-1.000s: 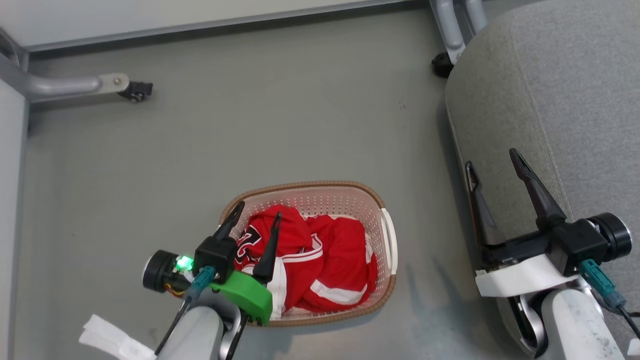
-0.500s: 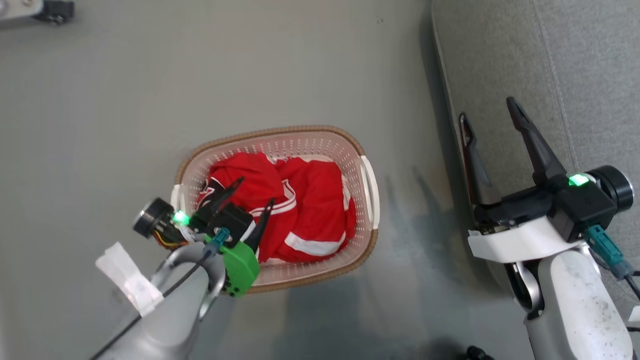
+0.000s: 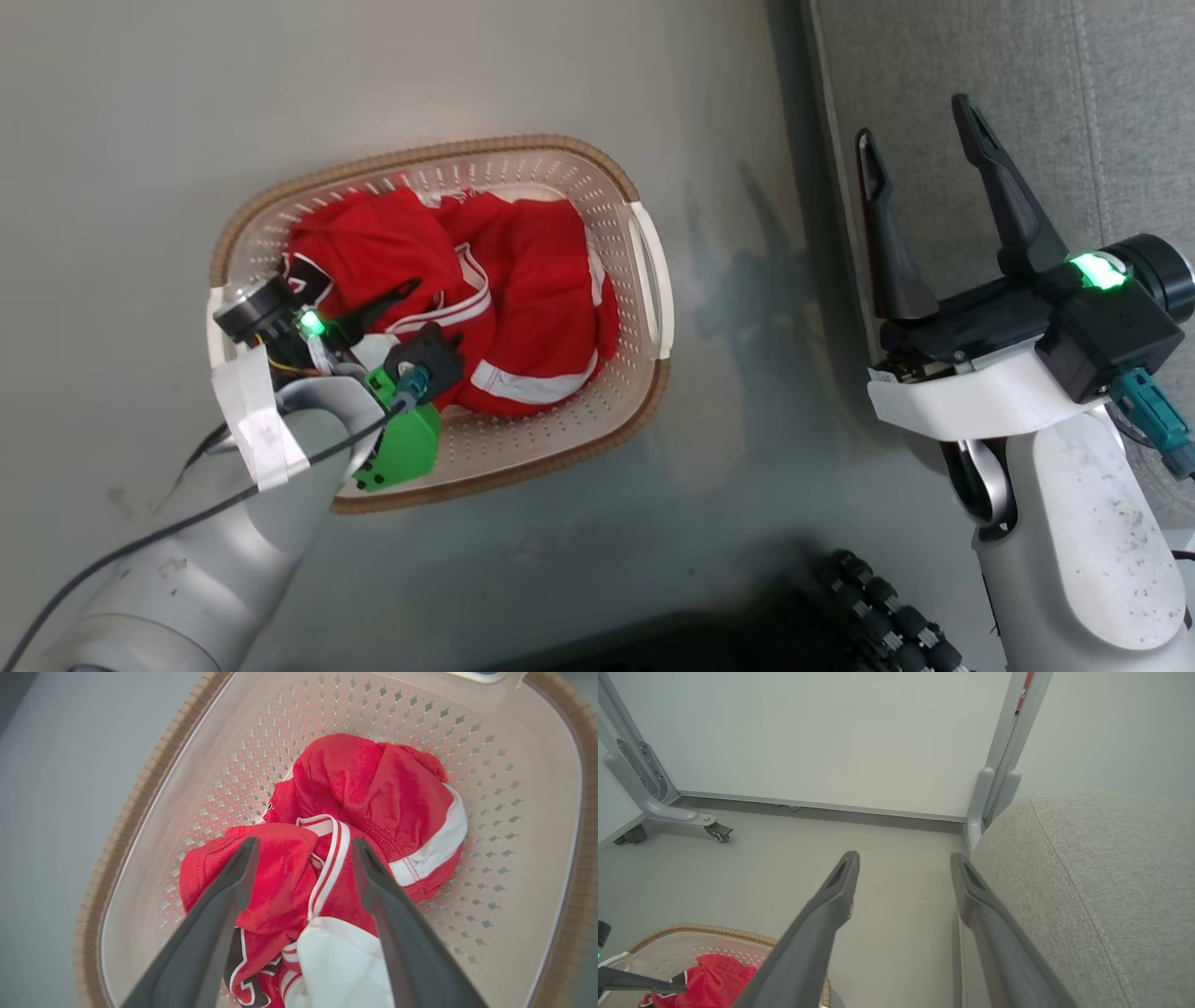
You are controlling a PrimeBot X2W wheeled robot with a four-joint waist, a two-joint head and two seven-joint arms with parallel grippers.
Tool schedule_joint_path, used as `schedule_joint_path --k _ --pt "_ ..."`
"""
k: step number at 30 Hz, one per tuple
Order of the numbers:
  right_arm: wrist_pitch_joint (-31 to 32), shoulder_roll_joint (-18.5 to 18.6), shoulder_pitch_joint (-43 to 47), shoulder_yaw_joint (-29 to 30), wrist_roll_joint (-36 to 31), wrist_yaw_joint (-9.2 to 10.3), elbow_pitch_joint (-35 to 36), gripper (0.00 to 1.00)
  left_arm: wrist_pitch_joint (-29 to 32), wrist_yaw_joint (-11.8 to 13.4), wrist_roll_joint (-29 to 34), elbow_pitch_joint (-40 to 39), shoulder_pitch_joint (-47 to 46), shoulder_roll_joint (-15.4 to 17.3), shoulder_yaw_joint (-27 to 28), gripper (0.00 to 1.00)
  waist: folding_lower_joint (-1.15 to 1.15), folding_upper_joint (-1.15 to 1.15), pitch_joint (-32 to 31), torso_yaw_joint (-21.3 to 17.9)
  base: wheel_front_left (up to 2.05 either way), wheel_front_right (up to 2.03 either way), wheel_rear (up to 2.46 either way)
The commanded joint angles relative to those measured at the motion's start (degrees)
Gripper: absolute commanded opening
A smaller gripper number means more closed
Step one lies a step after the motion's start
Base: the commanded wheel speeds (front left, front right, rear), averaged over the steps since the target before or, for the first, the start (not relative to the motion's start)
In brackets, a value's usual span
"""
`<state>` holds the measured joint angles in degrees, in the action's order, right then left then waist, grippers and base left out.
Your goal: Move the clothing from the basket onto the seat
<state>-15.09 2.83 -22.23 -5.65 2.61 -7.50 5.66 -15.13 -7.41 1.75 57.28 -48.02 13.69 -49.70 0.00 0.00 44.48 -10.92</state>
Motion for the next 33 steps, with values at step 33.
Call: schedule_joint_path --k 33 --pt "-0.1 0.1 -3.5 -2.9 4.2 0.02 0.7 1.00 6.6 0.0 -6.6 16.3 -13.8 1.1 -14.2 1.00 0.00 0.00 14.4 -7.1 0.00 0.00 0.00"
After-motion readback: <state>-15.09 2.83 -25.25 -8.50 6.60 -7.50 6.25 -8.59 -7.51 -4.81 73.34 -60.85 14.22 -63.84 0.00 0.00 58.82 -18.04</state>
